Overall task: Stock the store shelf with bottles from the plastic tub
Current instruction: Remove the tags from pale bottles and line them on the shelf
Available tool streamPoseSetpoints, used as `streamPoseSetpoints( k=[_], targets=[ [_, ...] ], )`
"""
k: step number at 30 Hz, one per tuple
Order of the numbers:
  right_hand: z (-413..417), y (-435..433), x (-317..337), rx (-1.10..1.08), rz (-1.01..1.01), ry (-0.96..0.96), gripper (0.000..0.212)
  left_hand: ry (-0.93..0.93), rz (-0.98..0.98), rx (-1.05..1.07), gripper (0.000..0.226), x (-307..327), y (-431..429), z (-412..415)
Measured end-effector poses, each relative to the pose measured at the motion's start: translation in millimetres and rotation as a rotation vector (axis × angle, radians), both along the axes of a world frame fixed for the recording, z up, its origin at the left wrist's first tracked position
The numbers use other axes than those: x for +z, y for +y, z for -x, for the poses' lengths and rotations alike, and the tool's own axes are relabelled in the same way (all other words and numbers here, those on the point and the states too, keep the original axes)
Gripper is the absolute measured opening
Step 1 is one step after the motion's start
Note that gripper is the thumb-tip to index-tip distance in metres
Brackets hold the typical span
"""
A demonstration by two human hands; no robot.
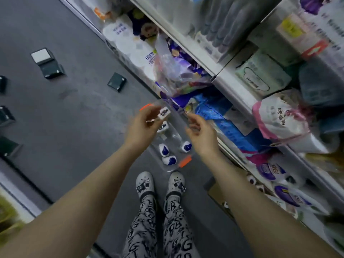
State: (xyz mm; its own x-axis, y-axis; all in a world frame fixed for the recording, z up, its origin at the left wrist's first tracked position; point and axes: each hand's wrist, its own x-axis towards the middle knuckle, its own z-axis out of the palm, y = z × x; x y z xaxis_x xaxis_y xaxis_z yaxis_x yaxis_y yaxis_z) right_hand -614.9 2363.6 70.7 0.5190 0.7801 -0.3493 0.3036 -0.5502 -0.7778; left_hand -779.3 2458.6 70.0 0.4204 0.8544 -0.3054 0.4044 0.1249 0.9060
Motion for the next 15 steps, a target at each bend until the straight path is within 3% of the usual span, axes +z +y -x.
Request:
streamPoseSetpoints(
  k=[15],
  targets=[
    [4,40,-183,0.168,0.206,0.002,0.044,0.145,0.145,0.016,0.049,-194,3,6]
  ],
)
